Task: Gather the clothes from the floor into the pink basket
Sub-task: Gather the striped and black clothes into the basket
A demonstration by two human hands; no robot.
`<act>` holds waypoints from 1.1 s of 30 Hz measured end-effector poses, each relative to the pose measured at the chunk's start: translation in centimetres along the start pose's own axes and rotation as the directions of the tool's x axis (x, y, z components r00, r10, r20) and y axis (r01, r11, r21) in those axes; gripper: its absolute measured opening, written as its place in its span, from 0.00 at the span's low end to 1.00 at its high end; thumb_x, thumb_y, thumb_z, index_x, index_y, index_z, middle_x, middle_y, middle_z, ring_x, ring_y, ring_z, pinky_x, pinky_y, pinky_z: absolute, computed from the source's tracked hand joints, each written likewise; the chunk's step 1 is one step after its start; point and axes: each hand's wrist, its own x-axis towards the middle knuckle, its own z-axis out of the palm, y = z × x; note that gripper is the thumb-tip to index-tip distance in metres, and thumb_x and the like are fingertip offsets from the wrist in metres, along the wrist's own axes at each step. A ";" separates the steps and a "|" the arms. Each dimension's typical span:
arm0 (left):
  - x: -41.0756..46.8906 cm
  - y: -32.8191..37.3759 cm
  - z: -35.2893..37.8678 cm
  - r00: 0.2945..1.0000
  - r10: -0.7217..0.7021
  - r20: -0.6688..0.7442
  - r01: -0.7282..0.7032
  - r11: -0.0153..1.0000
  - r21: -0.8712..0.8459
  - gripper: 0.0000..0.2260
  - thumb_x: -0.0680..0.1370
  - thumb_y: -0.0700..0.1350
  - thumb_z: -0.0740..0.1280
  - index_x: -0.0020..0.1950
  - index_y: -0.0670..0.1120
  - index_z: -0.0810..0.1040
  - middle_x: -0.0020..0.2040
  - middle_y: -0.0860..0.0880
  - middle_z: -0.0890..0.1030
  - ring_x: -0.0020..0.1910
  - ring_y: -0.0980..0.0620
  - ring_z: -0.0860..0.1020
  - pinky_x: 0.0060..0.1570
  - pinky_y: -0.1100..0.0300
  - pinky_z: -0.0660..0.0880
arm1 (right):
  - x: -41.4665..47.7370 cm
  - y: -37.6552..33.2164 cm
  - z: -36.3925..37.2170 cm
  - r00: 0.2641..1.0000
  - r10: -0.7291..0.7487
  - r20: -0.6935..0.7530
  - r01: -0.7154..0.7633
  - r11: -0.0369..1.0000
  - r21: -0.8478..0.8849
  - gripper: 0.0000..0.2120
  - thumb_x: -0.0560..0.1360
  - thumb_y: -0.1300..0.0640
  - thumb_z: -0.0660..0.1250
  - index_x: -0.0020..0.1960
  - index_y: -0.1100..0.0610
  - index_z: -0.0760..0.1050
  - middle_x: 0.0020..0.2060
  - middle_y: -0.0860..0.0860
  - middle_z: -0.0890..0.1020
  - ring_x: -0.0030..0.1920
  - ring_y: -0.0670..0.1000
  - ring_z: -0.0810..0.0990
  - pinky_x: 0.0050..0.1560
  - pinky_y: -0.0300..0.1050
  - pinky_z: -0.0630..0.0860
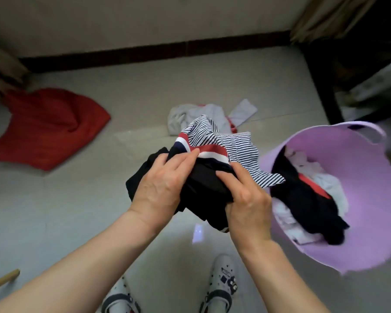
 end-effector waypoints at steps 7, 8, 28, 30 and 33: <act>6.2 15.4 -1.2 0.993 0.116 -0.023 -0.118 0.986 -0.114 0.31 0.62 0.34 0.73 0.64 0.48 0.76 0.59 0.52 0.78 0.44 0.45 0.73 0.47 0.57 0.73 | -1.2 7.5 -13.2 0.941 0.177 -0.288 -0.198 0.979 -0.044 0.24 0.62 0.73 0.66 0.54 0.54 0.82 0.59 0.52 0.81 0.51 0.56 0.82 0.46 0.46 0.77; 6.6 16.9 -1.0 0.992 0.123 -0.015 -0.124 0.983 -0.133 0.31 0.61 0.33 0.73 0.63 0.48 0.76 0.58 0.52 0.78 0.44 0.45 0.72 0.47 0.57 0.72 | -1.5 8.5 -14.2 0.934 0.200 -0.295 -0.222 0.974 -0.044 0.26 0.61 0.74 0.67 0.54 0.53 0.82 0.59 0.52 0.81 0.52 0.55 0.82 0.47 0.46 0.77; 13.2 31.9 9.5 0.839 0.071 0.540 0.002 0.991 -0.133 0.38 0.71 0.32 0.59 0.77 0.56 0.52 0.79 0.48 0.46 0.77 0.40 0.43 0.68 0.32 0.55 | -2.4 25.3 -23.0 0.867 0.423 0.263 -0.438 0.899 -0.004 0.35 0.71 0.60 0.73 0.74 0.45 0.64 0.75 0.50 0.61 0.75 0.53 0.59 0.73 0.48 0.59; 13.5 30.1 9.5 0.856 0.091 0.510 -0.060 0.995 -0.077 0.37 0.71 0.33 0.60 0.77 0.55 0.54 0.78 0.46 0.50 0.77 0.40 0.46 0.68 0.35 0.58 | -2.1 24.4 -22.1 0.884 0.406 0.231 -0.420 0.907 0.014 0.34 0.71 0.62 0.72 0.73 0.47 0.65 0.73 0.49 0.65 0.72 0.51 0.64 0.70 0.43 0.61; 14.9 25.7 9.2 0.856 0.109 0.505 -0.118 0.993 -0.016 0.33 0.73 0.35 0.61 0.75 0.57 0.59 0.78 0.46 0.52 0.77 0.40 0.48 0.68 0.36 0.58 | -0.6 22.3 -18.9 0.878 0.382 0.290 -0.400 0.917 0.004 0.37 0.72 0.61 0.72 0.75 0.44 0.61 0.74 0.49 0.63 0.74 0.52 0.60 0.72 0.43 0.58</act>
